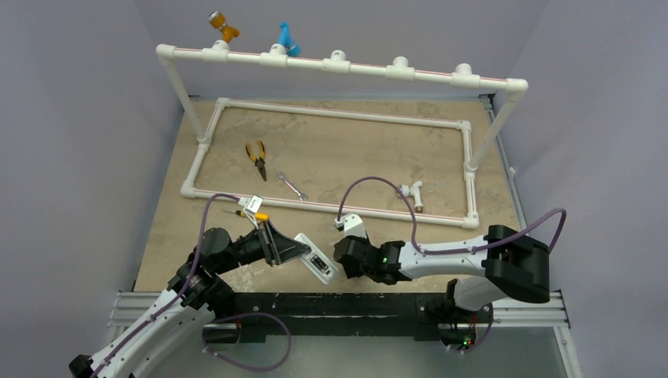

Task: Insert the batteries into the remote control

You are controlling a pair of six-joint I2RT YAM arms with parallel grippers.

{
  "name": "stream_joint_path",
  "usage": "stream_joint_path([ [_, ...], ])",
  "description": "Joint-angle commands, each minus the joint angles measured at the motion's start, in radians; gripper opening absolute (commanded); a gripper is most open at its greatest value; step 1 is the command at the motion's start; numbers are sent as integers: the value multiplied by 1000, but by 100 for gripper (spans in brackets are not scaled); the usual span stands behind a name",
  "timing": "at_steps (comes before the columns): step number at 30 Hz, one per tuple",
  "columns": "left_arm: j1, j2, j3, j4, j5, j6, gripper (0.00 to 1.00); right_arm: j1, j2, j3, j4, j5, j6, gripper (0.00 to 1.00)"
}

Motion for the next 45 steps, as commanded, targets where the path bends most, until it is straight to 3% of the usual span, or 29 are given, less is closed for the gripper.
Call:
stream_joint_path([
  [1,-3,-1,0,32,0,14,0,22,60,-84,-39,-181,52,44],
  [24,-3,-6,-2,21,-4,15,0,22,105,-111,9,-220,64,28],
  [35,-4,-11,-3,21,-7,14,0,19,-38,-116,-59,-187,84,47],
  [45,-3,-8,-3,25,-5,13,0,20,-64,-102,-140,-185,87,42],
])
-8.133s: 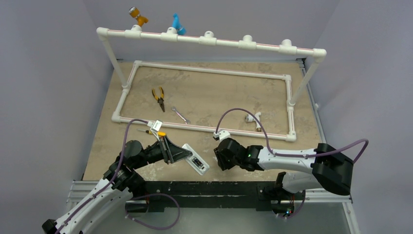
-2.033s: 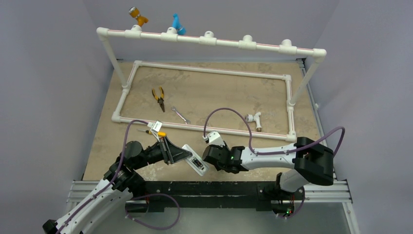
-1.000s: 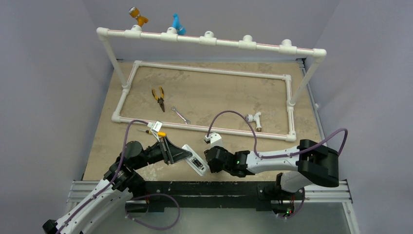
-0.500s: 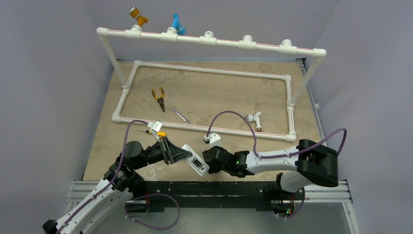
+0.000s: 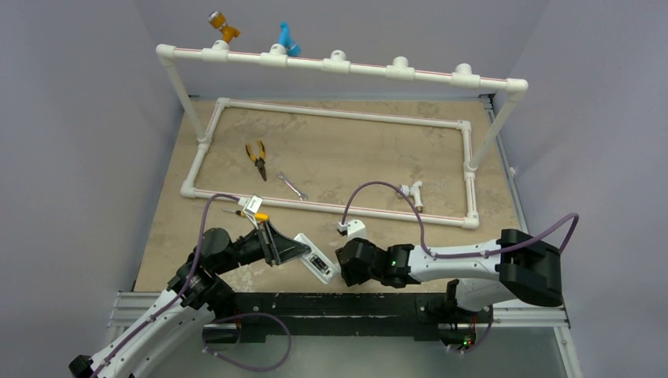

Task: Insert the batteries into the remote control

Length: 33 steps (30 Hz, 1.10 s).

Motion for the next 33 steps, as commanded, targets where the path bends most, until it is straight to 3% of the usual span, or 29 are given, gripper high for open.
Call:
stream_joint_path([
  [1,-3,-5,-3,28,-5,12,0,6,34,-35,-195,-44,23,41],
  [10,-3,-10,-4,22,-6,12,0,6,63,-11,-236,-38,17,30],
  [33,-3,-4,-5,27,-3,11,0,8,95,24,-308,-42,14,26],
])
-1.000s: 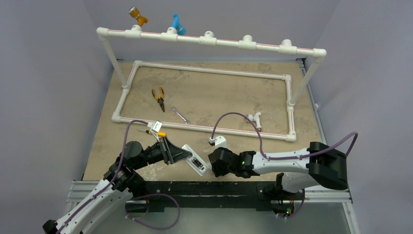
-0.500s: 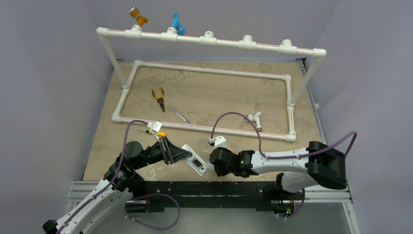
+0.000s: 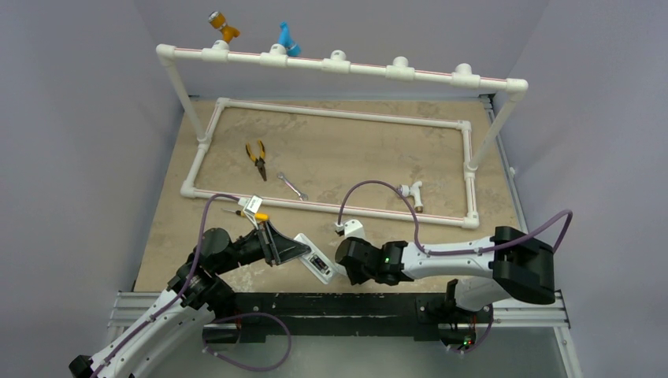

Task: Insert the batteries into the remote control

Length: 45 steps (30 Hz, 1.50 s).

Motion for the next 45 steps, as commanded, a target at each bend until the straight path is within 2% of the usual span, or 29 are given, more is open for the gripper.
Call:
stream_joint_path([
  [1,-4,-3,-5,28,-4,11,0,9,42,-46,-186,-45,19,25],
  [8,-3,11,-3,41,1,11,0,8,19,-48,-191,-49,32,23],
  [14,-3,13,-2,42,2,11,0,7,9,-40,-189,-43,33,16],
  [23,-3,6,-3,33,-1,14,0,9,5,-35,-182,-6,48,6],
  [34,-3,-6,-2,19,-7,15,0,7,-69,-28,-191,62,73,0],
  [41,-3,-5,8,17,-7,20,0,-33,-69,69,-278,178,-32,0],
  [45,-3,-25,28,-21,-12,37,0,-178,-68,112,-278,179,-175,0],
])
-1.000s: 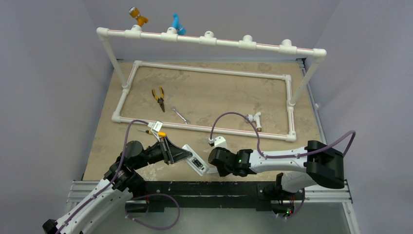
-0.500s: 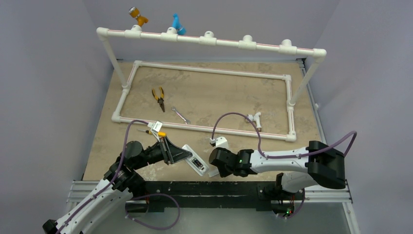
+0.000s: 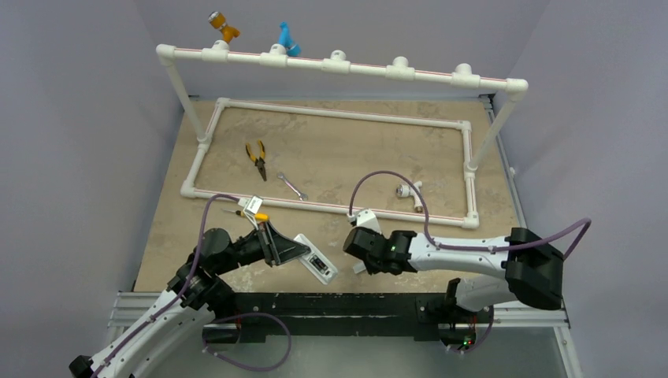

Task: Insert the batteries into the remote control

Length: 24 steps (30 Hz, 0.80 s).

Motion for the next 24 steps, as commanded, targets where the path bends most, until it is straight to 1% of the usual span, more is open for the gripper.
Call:
stream_joint_path([
  [1,-4,-36,38,-46,-15,39,0,-156,-13,85,-22,65,-178,0],
  [5,-3,-83,57,-124,-37,64,0,-238,-10,152,30,74,-343,0],
  [12,-3,-95,66,-149,-46,69,0,-324,139,300,80,108,-512,0],
  [17,-4,-89,78,-166,-47,78,0,-391,182,322,131,70,-569,0],
  [24,-3,-75,83,-164,-44,81,0,-407,206,325,195,59,-719,0],
])
